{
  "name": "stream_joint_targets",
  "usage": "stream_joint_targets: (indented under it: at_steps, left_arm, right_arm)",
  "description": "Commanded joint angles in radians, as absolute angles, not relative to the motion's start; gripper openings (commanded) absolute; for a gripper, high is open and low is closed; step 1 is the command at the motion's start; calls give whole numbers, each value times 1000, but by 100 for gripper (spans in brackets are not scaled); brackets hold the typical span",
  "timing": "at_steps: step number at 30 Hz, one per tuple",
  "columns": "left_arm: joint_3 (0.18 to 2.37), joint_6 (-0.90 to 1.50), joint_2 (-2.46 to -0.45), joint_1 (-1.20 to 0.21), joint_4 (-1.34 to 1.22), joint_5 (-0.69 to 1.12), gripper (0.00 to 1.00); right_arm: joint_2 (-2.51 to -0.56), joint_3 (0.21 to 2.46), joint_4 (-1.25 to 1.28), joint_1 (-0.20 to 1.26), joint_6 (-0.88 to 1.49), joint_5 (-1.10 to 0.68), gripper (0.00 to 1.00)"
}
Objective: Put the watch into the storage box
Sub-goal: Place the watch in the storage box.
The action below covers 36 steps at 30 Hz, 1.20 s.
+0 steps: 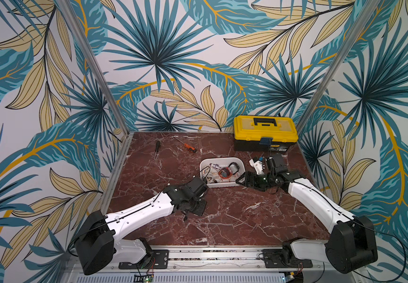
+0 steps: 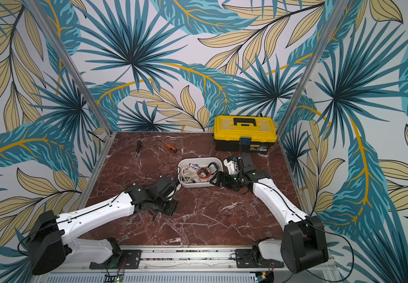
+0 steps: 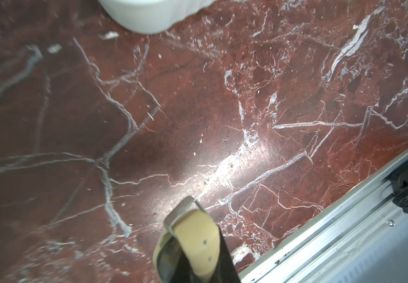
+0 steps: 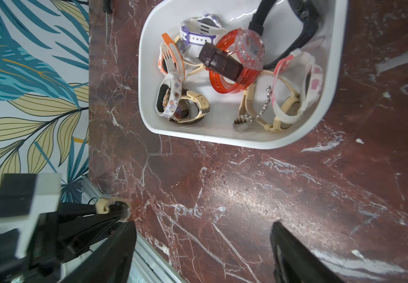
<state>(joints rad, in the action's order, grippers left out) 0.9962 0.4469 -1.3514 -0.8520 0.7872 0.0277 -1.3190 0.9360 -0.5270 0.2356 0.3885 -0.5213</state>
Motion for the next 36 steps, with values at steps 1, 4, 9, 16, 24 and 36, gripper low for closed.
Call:
stream_joint_targets:
  at_steps: [1,4,9,16,24,36]
  left_arm:
    - [1211,331,-1466,-836,961,-108,0]
    - [1432,250,-1627,-814,1065,-179,0]
    - [1782,143,-1914,-791,1188,-288,0]
    - [2107,55,-2197,-781,1235,-378,0]
    - [2261,2,-2355,-778,1218,-409,0]
    - [2269,-26,-2439,-778,1121,-354,17]
  right_arm:
    - [-1278,896,-528,237,404,-450,88]
    - [-1231,877,-531,236,424,-401,89]
    - [-1183,867,-573,228,428,-333,90]
    - [-1150,857,-596,217,434,-303,91]
    - [-1143,839,-603,201,425,-314,91]
    - [-1135,811,-592,195,432,-319,91]
